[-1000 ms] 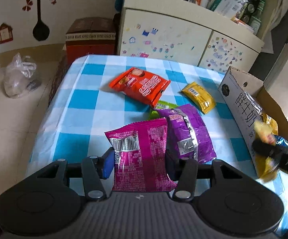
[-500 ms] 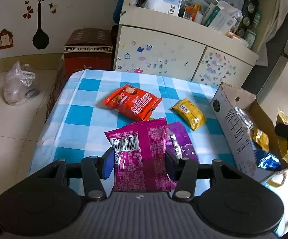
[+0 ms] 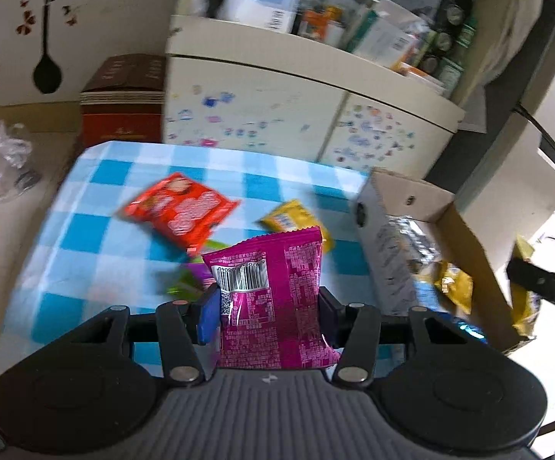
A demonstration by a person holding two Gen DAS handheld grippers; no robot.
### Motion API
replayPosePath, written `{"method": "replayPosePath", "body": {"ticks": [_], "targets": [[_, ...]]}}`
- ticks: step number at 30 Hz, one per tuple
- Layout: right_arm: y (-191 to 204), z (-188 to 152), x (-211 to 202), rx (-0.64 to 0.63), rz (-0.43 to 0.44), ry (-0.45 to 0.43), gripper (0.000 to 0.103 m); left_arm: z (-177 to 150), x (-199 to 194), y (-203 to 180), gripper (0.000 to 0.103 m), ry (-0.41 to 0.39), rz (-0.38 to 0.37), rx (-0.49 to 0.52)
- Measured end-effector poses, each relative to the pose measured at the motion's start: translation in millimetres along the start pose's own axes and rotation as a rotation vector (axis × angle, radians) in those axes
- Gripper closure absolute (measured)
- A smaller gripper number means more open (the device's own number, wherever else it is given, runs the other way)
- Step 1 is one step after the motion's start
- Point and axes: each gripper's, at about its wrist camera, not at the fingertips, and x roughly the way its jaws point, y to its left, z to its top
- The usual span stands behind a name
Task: Organize snacks
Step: 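Carry both held packets into the cardboard box and open both grippers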
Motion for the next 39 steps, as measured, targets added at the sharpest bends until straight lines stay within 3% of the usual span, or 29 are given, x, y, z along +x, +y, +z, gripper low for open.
{"method": "replayPosePath", "body": {"ticks": [8,15,27,35,37,39], "targets": [[-31,2,4,0.13,-0.068,-0.032,0.053,7,13,-59,0.046,0.009,-0.063,0.062],[-55,3,13,0.211,-0.071,-0.005,0.053,11,26,-103,0.046,0.011,-0.092,0.126],[-77,11,20,0.3,-0.084,-0.01,0.053,22,49,-155,0.046,0.026,-0.114,0.175],[-93,13,27,0.402,-0.111,-0.008,0.05,23,64,-167,0.045,0.039,-0.128,0.184],[-97,12,28,0.433,-0.126,-0.01,0.047,23,67,-170,0.04,0.043,-0.123,0.179],[-101,12,27,0.46,-0.131,-0.018,0.038,24,68,-172,0.025,0.043,-0.116,0.186]]}}
